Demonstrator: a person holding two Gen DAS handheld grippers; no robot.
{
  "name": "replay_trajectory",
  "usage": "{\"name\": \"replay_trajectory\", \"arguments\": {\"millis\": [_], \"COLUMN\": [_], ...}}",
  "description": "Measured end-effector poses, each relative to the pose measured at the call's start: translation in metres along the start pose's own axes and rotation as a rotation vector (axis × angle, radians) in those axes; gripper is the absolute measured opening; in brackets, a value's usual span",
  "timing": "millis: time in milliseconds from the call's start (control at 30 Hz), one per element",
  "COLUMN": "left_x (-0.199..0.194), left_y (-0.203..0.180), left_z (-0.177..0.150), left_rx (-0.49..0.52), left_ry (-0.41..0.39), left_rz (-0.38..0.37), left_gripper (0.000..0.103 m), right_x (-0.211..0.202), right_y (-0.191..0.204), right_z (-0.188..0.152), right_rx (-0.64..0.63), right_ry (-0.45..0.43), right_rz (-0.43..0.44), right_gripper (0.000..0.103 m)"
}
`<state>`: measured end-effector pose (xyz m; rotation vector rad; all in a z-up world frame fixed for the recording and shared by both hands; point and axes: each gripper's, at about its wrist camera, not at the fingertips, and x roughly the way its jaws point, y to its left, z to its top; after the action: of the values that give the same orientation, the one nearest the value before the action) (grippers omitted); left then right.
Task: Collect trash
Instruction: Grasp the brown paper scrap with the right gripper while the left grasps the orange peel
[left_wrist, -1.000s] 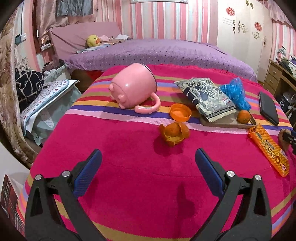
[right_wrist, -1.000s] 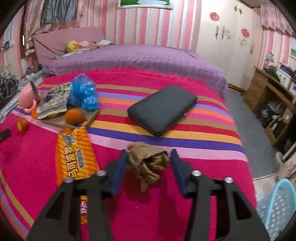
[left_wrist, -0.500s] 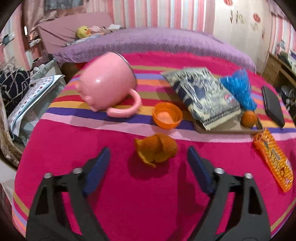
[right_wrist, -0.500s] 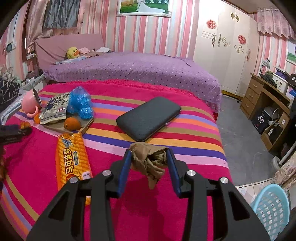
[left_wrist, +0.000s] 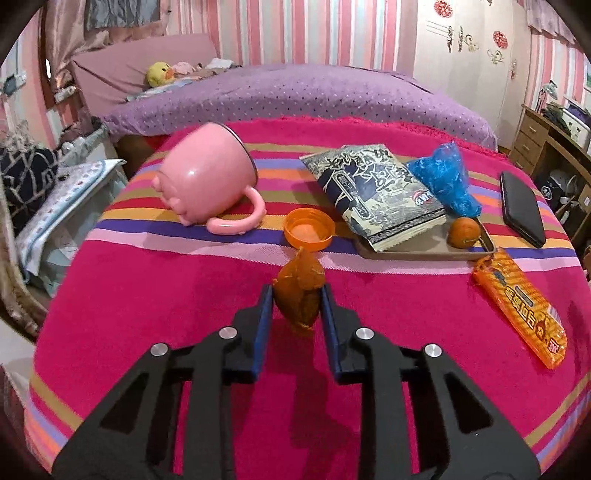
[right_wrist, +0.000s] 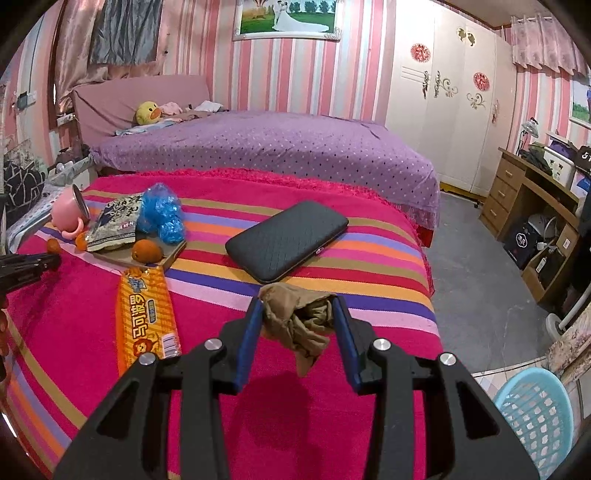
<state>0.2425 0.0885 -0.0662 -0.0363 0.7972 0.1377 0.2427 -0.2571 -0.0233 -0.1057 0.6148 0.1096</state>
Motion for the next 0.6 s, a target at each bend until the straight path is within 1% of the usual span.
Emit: {"name": "replay_trajectory", "arguments": {"millis": [100, 267, 500, 600], "left_x": [-0.014, -0.042, -0.064, -0.07], "left_y": [-0.001, -0.015, -0.054, -0.076], "left_z": [-0.001, -0.001, -0.006, -0.009], "left_rx": [-0.012, 0.004, 0.036, 0.059], "left_ry": [-0.019, -0.088, -0.127, -0.133], "left_rz": [-0.006, 0.027, 0.005, -0.014], "left_gripper": [0.025, 0.025, 0.025, 0.025], "right_x": [-0.007, -0.02, -0.035, -0.042], "right_y": [-0.001, -0.006, -0.02, -0.028], "right_z": [-0.001, -0.005, -0.013, -0.019], "right_rx": [-0.006, -0.01, -0.005, -0.021], "right_ry": [-0.008, -0.019, -0.03, -0.032], "right_rz": [0.003, 0.017, 0.026, 0.008], "right_gripper": [0.039, 0.039, 0.039, 0.039]}}
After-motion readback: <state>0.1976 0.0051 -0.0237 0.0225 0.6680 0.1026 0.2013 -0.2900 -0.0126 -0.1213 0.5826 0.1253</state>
